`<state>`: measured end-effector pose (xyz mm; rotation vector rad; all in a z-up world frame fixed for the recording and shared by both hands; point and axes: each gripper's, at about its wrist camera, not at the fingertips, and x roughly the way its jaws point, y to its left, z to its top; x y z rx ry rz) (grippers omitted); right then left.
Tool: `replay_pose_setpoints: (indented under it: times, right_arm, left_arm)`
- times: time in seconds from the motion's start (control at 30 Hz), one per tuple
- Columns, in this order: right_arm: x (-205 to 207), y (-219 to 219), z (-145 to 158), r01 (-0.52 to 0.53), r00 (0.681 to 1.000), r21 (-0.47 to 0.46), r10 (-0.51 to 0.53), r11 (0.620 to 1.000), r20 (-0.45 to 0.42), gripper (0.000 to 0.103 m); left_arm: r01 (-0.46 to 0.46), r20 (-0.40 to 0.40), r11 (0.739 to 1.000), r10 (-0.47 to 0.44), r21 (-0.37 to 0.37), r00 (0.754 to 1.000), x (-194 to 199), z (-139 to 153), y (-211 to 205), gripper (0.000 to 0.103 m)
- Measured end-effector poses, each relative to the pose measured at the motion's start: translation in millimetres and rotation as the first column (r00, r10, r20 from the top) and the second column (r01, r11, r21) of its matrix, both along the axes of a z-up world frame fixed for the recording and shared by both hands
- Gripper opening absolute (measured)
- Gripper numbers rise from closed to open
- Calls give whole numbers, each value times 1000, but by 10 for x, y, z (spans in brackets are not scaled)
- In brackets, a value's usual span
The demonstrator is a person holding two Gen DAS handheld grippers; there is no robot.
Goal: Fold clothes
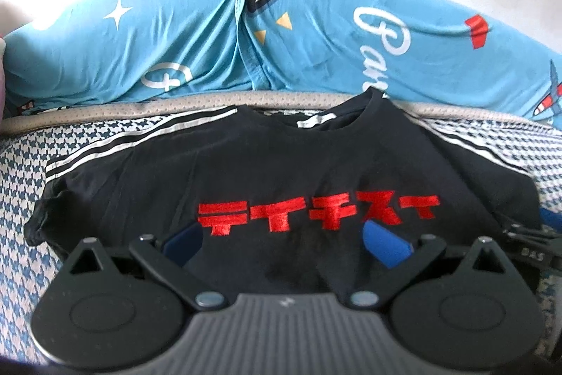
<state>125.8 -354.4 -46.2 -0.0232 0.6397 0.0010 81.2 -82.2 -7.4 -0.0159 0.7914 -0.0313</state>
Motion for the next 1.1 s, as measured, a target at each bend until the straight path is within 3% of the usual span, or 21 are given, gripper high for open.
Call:
replay_pose_setpoints:
  times: [0.67, 1.1]
  right_arm:
    - [2, 3, 2, 5, 1000, 4, -5, 1000, 4, 103]
    - [4, 2, 4, 7, 1000, 6, -7, 1000, 5, 103]
  left_arm:
    - [64, 15, 996, -63, -61, 998, -488, 295, -11, 102]
    - [84, 45, 996, -83, -19, 996, -511, 335, -57, 102]
